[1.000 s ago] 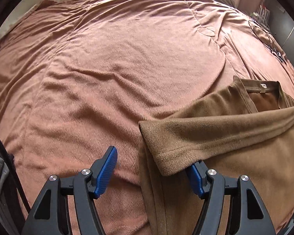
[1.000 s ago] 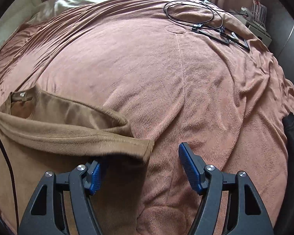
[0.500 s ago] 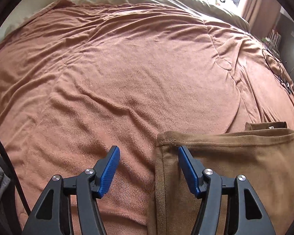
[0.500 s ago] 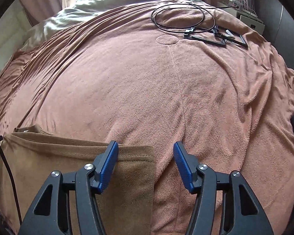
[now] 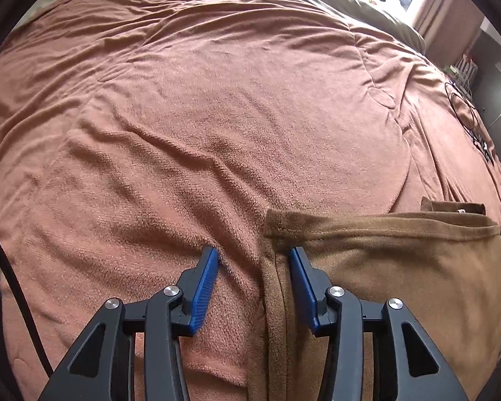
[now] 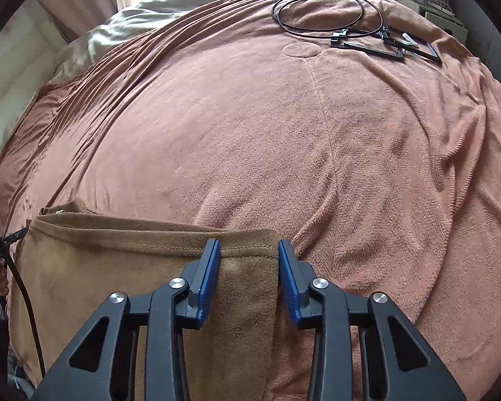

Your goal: Fold small clothes

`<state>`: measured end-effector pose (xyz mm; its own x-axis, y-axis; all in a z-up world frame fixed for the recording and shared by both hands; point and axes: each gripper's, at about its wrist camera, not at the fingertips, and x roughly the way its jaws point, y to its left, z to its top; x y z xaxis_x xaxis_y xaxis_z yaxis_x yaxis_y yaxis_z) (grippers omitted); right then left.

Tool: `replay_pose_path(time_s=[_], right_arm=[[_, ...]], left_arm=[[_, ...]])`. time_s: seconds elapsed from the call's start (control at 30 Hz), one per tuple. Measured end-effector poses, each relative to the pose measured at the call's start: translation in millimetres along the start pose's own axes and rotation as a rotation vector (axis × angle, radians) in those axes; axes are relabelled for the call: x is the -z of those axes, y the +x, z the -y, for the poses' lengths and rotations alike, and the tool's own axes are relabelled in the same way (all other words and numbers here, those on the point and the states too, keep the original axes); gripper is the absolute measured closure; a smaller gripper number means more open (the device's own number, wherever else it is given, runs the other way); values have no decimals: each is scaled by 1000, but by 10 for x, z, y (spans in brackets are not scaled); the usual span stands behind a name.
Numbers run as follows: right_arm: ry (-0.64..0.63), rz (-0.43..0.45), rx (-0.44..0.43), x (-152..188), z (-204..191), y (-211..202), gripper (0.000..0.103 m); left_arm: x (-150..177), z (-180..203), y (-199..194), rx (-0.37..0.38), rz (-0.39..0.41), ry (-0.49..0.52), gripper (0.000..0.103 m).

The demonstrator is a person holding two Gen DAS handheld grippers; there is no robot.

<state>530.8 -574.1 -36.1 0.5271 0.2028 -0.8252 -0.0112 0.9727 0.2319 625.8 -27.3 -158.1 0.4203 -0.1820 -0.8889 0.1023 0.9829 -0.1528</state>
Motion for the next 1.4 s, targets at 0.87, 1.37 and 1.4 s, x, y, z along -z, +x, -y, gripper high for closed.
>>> replay_pose_path(time_s=[0.87, 1.37, 1.4], right_arm=[[-53, 136, 69, 16, -352, -637, 102], [-23, 1, 84, -184, -368, 46, 101], [-9, -8, 63, -185, -342, 86, 101]], left_arm=[[-36, -91, -614, 81, 152, -71, 100], [-69, -221, -278, -8, 76, -103, 100], [-54, -225, -214, -14, 60, -104, 100]])
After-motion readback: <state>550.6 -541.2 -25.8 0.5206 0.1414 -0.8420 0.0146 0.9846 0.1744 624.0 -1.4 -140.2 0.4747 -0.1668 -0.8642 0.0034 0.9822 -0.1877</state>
